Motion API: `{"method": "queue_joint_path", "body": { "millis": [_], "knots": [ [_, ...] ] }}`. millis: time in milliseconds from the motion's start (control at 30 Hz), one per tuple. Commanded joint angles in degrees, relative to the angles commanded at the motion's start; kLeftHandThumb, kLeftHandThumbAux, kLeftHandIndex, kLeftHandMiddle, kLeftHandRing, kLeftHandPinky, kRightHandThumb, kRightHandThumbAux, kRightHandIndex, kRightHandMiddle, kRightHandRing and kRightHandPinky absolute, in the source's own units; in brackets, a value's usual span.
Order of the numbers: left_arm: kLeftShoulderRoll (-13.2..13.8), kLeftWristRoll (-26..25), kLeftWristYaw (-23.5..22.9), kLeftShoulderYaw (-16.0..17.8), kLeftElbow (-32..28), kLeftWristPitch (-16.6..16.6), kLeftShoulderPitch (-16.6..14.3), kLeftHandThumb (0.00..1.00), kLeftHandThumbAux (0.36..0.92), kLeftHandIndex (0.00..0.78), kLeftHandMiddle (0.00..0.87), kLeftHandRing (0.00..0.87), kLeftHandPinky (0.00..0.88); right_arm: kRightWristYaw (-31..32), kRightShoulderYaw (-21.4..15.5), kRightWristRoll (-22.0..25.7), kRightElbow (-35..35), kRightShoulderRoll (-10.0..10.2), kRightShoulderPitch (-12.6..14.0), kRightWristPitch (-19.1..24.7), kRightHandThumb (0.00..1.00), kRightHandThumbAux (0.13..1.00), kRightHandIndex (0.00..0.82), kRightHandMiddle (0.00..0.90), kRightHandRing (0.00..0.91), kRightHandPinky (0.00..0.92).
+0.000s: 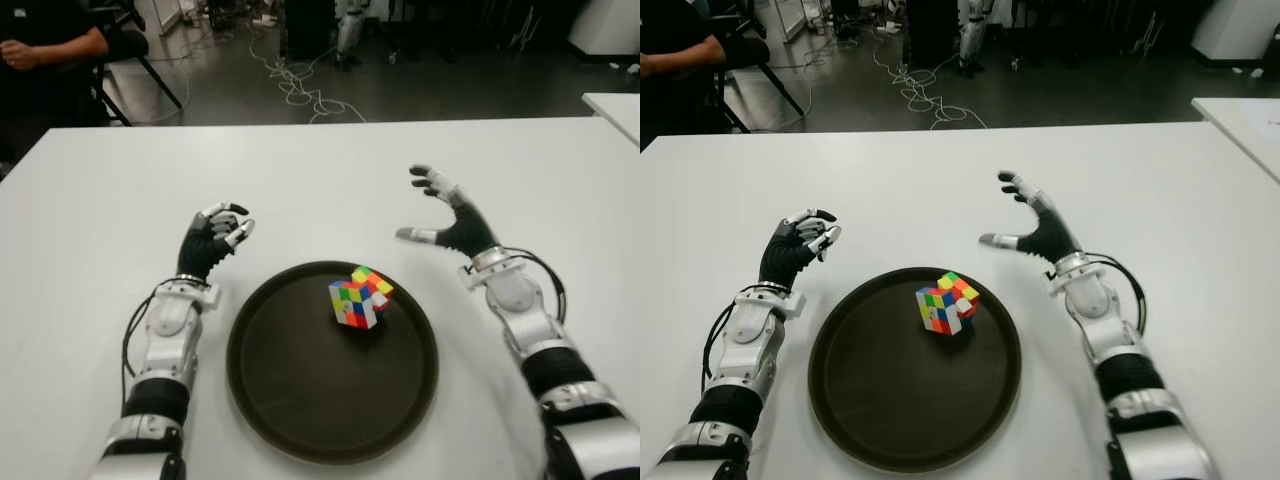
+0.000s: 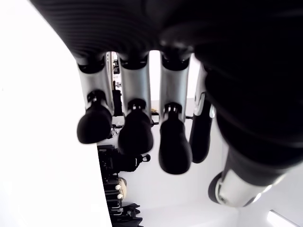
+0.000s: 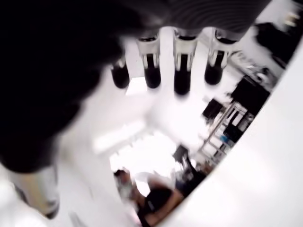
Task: Pick up the Rubik's Cube and put it in the plate
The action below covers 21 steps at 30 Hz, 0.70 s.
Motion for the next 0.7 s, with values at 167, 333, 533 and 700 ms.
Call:
{"method": "queue_joint_path", "body": {
  "millis": [167,333,533,700],
  "knots": [
    [-0.16,-0.64,-0.56,0.15,-0.09,0.33,0.0,0.691,0.717,0.435,0.761,0.765,0.742,-2.15,-2.35,2.71,-1.47,0.82,-1.2,9.43,0.0,0.76,0.217,0.317,0.367,0.434],
    [-0.21,-0.88,-0.87,0.27,-0.09,0.26,-0.06,0.69,0.716,0.435,0.765,0.768,0.743,-4.5,-2.01,1.41,-4.1,2.0,-0.89,12.73,0.0,0.796,0.246,0.371,0.435,0.501],
    [-0.18,-0.75,-0.55,0.21,0.02,0.26,-0.17,0.689,0.717,0.435,0.765,0.769,0.747,-6.01,-0.91,-1.87,-7.29,2.3,0.63,12.2,0.0,0.808,0.266,0.406,0.469,0.519],
    [-0.15,-0.82,-0.43,0.28,-0.11,0.53,-0.2,0.69,0.717,0.435,0.763,0.771,0.751,-6.12,-1.04,-3.01,-8.1,2.58,0.88,11.93,0.003,0.815,0.271,0.424,0.485,0.535]
  ]
}}
